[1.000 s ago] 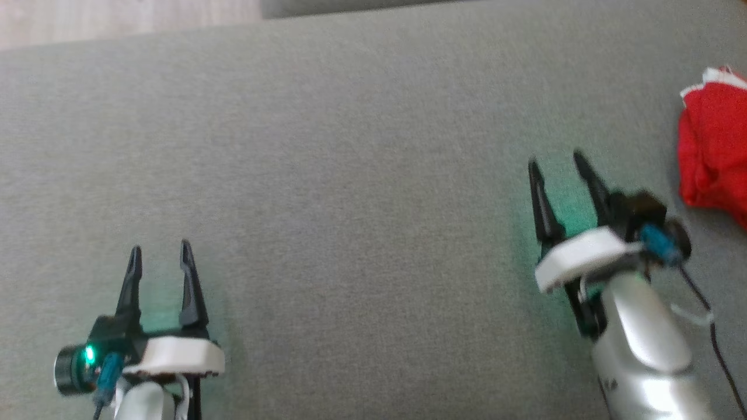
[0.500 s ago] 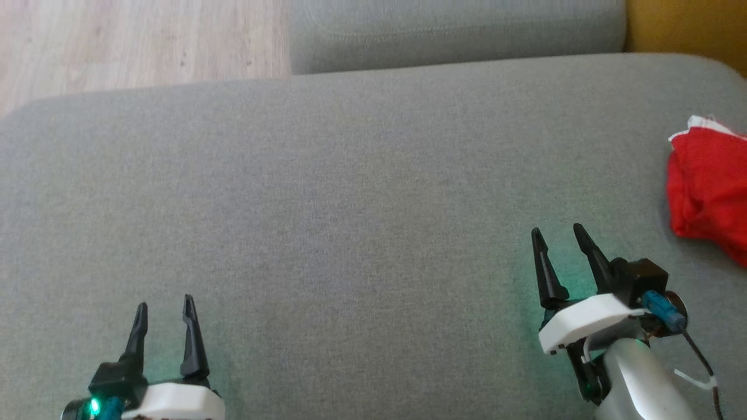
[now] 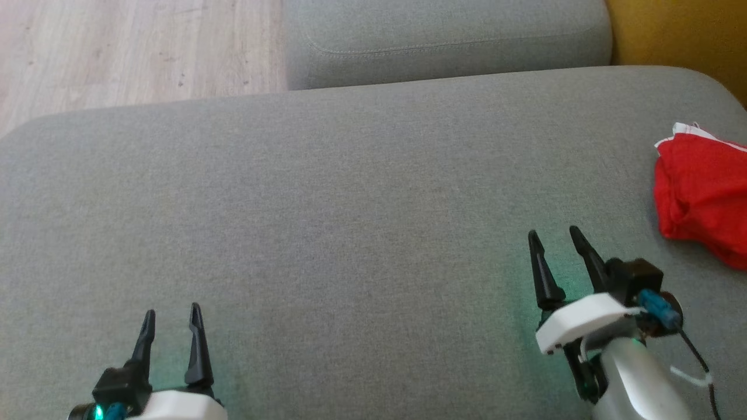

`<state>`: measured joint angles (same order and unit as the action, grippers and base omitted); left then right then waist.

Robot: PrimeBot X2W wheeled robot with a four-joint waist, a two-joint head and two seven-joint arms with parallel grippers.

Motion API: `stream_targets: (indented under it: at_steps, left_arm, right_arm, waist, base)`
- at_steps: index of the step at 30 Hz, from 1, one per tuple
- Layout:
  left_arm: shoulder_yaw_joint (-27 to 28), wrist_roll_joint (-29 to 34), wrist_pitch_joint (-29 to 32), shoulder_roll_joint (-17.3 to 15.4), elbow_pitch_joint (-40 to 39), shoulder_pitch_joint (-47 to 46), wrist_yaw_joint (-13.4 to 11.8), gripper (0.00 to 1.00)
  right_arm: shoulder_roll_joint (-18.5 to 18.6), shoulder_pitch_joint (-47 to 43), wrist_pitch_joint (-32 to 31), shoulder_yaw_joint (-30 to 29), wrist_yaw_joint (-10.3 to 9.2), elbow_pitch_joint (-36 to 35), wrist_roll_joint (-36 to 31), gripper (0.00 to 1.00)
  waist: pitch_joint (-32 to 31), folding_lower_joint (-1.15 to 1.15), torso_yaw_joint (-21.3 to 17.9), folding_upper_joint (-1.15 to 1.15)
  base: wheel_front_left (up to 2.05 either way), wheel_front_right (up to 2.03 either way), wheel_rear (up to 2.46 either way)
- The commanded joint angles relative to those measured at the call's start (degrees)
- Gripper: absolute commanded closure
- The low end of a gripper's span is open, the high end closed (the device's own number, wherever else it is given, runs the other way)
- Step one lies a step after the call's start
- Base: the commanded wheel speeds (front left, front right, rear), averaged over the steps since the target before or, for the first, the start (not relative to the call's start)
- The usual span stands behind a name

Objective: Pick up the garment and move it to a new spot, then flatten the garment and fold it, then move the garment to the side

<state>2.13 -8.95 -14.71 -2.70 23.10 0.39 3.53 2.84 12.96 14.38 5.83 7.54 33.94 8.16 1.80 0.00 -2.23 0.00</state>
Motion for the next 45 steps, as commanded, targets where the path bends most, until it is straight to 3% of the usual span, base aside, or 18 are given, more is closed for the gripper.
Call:
stream_targets:
  at_steps: [1,7,8,13,45]
  left_arm:
    - [2.2,0.4,-0.3,-0.2,-1.2,-2.4,0.1,0.00]
    - [2.5,0.0,-0.3,-0.2,-0.1,-4.5,1.2,0.00]
    - [0.3,0.0,0.0,0.0,1.4,-2.1,1.2,1.00]
    - [0.2,-1.2,0.6,0.1,4.0,-2.1,1.2,1.00]
    - [1.1,-23.3,6.0,0.1,0.3,-3.1,2.0,1.00]
  right_arm:
    - [0.0,3.5,0.6,1.6,-0.05,-1.3,0.1,0.00]
    - [0.0,5.8,0.6,2.1,-0.05,0.1,0.0,0.00]
    - [0.0,3.7,0.0,0.7,0.00,1.6,0.0,1.00]
    - [-0.1,2.2,-0.6,0.5,0.00,3.8,1.2,1.00]
    - [-0.1,-0.4,-5.9,-2.8,-0.01,-2.8,23.5,1.00]
  waist:
    - [0.1,0.00,-0.1,0.00]
    - [0.8,0.00,-0.4,0.00]
    - [0.8,0.01,-0.4,0.00]
    - [0.7,0.02,-0.3,0.00]
    - [0.1,0.01,0.4,0.00]
  base:
    - [0.00,0.00,0.00]
    - [0.00,0.00,0.00]
    - [0.00,0.00,0.00]
    - [0.00,0.00,0.00]
    - [0.00,0.00,0.00]
